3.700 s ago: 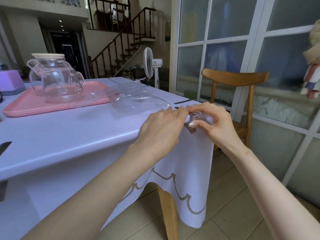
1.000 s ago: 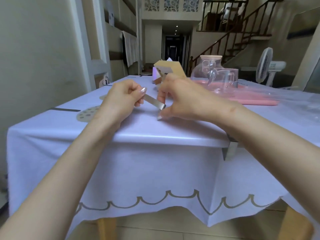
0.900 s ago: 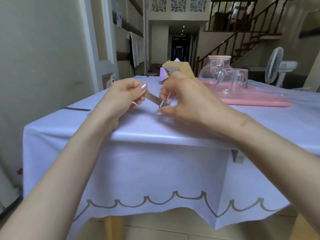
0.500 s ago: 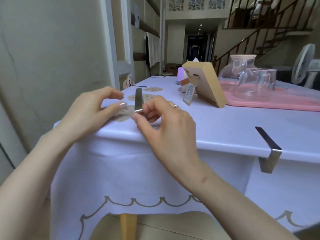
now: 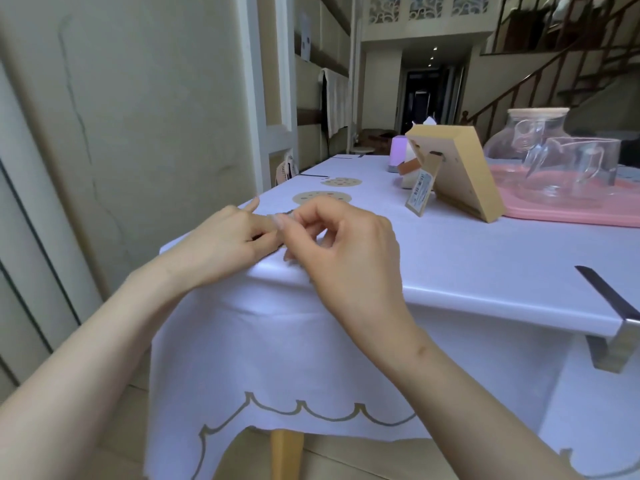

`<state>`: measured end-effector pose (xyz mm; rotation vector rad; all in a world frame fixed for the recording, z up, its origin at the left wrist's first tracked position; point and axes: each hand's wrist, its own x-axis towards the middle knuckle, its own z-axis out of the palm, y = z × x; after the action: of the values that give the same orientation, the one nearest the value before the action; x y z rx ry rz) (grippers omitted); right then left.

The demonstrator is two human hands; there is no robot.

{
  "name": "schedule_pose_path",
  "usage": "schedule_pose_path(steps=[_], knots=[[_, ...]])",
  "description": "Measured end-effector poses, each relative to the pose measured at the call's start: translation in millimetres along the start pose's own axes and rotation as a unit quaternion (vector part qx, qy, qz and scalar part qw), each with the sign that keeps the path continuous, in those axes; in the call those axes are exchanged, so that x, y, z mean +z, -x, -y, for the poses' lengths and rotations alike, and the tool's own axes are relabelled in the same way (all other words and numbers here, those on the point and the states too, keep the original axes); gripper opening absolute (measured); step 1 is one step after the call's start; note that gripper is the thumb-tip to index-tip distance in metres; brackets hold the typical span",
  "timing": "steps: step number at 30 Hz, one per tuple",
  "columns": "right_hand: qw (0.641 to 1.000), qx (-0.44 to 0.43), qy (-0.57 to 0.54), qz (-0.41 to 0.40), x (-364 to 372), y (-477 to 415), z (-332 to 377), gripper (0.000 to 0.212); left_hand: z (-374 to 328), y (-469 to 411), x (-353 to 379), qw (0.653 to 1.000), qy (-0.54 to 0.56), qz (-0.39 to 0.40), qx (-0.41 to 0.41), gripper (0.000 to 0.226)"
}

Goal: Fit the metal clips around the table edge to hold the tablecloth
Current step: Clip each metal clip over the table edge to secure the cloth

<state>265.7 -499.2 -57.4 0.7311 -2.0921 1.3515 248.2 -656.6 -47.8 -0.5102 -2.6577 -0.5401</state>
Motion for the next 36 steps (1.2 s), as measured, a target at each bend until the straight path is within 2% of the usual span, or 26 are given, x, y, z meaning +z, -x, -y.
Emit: schedule_pose_path(steps=[2, 7, 11, 14, 18, 24, 28, 32, 36], knots=[[0.998, 0.002, -0.066, -0.008, -1, 1, -2, 0.022, 6, 16, 0, 0.998, -0.031, -0.009, 0.058, 0.031], [0.983, 0.028, -0.175, 0.043, -11, -2, -7, 0.003, 23, 40, -4, 0.995, -0.018, -0.022, 0.094, 0.039], [0.971, 0.02, -0.22, 0.088, -8, 5, -3, 0.021, 24, 39, -11, 0.994, 0.009, -0.012, 0.112, 0.029], [0.968, -0.021, -0.225, 0.109, 13, 24, 1, 0.019, 23, 40, -14, 0.994, 0.061, -0.029, 0.086, 0.031], [0.958, -0.064, -0.271, 0.071, 42, 43, -10, 0.008, 24, 42, -14, 0.977, 0.207, -0.033, 0.049, 0.042], [0.965, -0.132, -0.226, -0.02, 65, 52, -27, 0.006, 29, 42, -13, 0.976, 0.204, 0.002, 0.074, 0.023], [0.969, -0.16, -0.17, -0.081, 75, 59, -32, 0.005, 29, 42, -9, 0.969, 0.238, 0.004, 0.073, 0.026], [0.963, -0.183, -0.164, -0.109, 83, 58, -35, 0.009, 28, 42, -9, 0.964, 0.254, -0.015, 0.071, 0.024], [0.962, -0.194, -0.157, -0.112, 86, 57, -35, 0.004, 32, 43, -10, 0.971, 0.216, -0.044, 0.087, 0.018]])
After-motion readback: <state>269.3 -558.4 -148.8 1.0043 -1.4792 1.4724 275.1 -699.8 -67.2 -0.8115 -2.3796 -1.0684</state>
